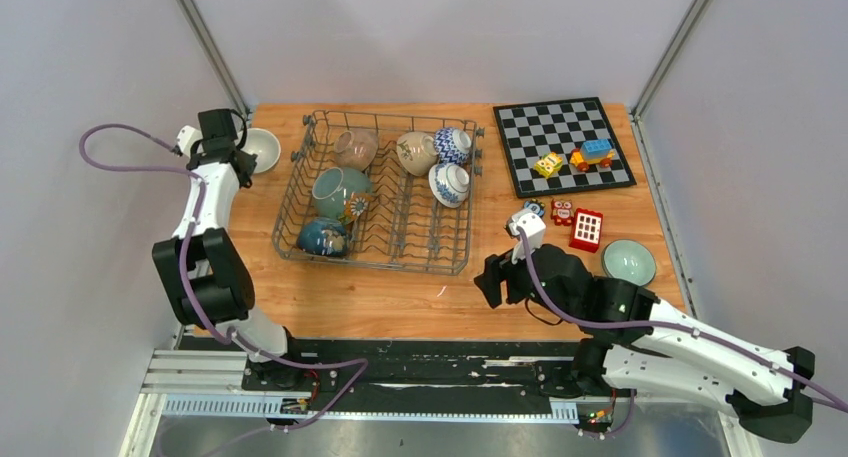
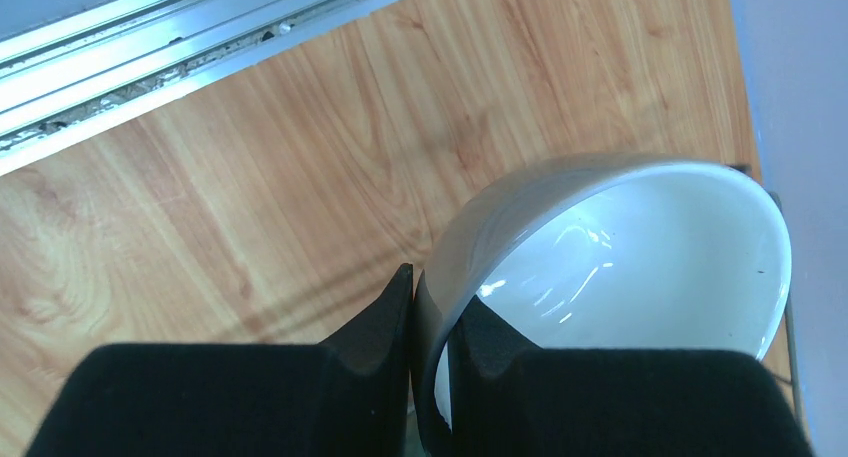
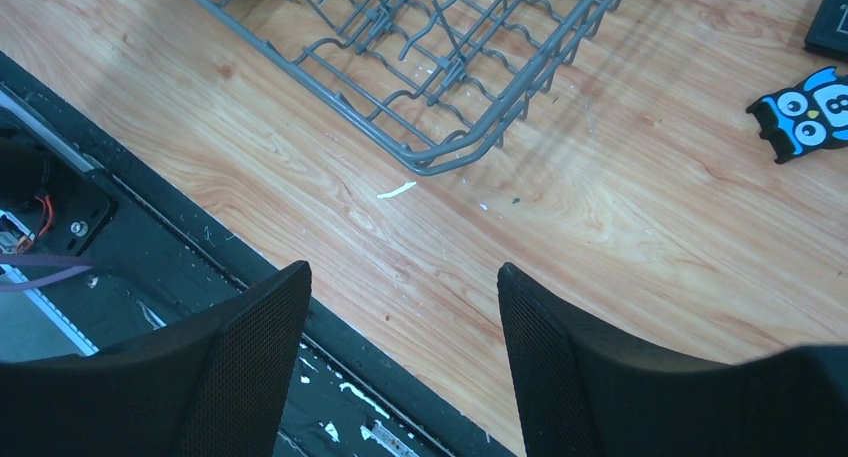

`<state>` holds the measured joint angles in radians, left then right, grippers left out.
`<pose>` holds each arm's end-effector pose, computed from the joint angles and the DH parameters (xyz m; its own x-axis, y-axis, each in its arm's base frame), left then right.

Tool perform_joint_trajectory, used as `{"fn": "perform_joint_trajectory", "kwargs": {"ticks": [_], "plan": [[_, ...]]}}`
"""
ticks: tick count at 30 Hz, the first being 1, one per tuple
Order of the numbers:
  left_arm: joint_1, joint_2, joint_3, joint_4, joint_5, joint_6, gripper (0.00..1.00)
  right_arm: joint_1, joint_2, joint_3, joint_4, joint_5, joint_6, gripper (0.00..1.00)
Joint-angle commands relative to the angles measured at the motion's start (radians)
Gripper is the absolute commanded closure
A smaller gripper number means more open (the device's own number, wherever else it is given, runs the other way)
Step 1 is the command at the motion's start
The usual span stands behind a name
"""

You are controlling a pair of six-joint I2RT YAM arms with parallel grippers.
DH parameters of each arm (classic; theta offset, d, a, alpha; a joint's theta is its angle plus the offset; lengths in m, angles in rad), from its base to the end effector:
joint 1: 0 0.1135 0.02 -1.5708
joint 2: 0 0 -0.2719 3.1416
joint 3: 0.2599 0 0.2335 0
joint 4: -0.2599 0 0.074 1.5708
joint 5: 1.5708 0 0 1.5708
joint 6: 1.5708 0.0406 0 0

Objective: Unload the bowls from the dish rack
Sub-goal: Place the bowl at the center of the board.

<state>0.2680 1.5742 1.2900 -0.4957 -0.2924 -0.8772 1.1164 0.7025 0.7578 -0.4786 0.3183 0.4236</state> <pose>0.3196 0.0999 0.3003 -0.0866 -0.7873 -0.6104 -0.8099 0.4124 -0.4171 0.0716 0.1176 0.3153 -0.4637 -0.0597 -0.8840 -0.5897 0.7655 0.2576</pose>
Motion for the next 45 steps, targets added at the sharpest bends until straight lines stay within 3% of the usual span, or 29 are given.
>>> {"fn": "perform_joint_trajectory", "kwargs": {"ticks": [1, 17, 35, 38, 42, 45], "plan": [[0.028, 0.089, 0.107, 0.047, 0.021, -0.095, 1.00, -0.009, -0.031, -0.002, 0.018, 0.055, -0.030, 0.28], [0.037, 0.352, 0.230, 0.037, -0.016, -0.114, 1.00, -0.010, -0.021, 0.012, 0.025, 0.081, -0.024, 0.28], [0.041, 0.430, 0.184, 0.048, -0.046, -0.119, 1.00, -0.010, 0.020, 0.035, 0.028, 0.111, -0.023, 0.28], [0.042, 0.434, 0.172, 0.045, -0.043, -0.119, 0.95, -0.009, 0.019, 0.035, 0.024, 0.111, -0.019, 0.28], [0.042, 0.436, 0.156, 0.051, -0.037, -0.115, 0.77, -0.010, 0.012, 0.034, 0.013, 0.115, -0.015, 0.28], [0.043, 0.435, 0.147, 0.051, -0.034, -0.109, 0.70, -0.010, 0.003, 0.034, 0.004, 0.121, -0.015, 0.28]]}}
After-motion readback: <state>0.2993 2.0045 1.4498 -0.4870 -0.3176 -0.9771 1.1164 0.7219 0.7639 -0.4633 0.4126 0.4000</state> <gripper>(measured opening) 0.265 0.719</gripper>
